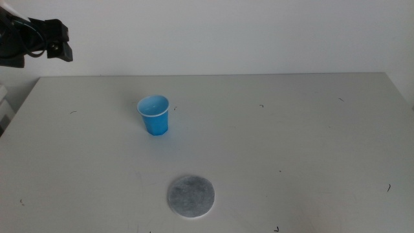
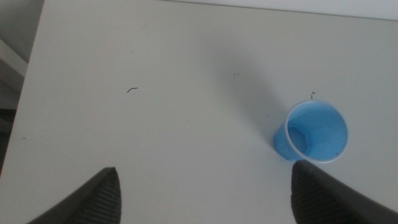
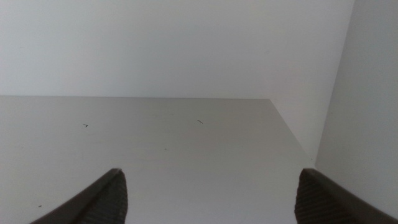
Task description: Place an empty cup on a cup mat.
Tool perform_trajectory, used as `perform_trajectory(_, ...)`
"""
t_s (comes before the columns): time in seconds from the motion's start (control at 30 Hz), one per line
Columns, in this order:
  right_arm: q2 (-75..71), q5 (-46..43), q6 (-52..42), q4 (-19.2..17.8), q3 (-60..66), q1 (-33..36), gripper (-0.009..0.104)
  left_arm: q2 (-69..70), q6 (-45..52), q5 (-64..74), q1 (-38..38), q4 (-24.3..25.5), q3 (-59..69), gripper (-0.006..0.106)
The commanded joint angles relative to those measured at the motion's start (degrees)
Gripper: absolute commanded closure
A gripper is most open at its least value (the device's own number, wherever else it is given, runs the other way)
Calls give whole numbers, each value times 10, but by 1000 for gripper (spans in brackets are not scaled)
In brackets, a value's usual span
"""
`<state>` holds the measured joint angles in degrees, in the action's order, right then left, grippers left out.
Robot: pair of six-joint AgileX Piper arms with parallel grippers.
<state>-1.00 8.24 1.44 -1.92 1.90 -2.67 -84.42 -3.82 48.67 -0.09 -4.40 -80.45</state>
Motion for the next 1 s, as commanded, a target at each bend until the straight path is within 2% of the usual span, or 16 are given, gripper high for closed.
perform_trajectory(0.0,-11,-45,-5,-5,-7,1,1,13,-6,-28,1,-6,-19,-5)
perform_trajectory(0.53,-11,-45,-5,-5,-7,1,1,-55,11,-60,-2,1,-28,-4)
perform_trajectory(0.83,-11,-45,-5,-5,-7,1,1,-139,9,-56,-52,2,-84,15)
perform_trajectory(0.97,-11,-45,-5,-5,-7,1,1,-182,7,-55,-74,0,-107,19)
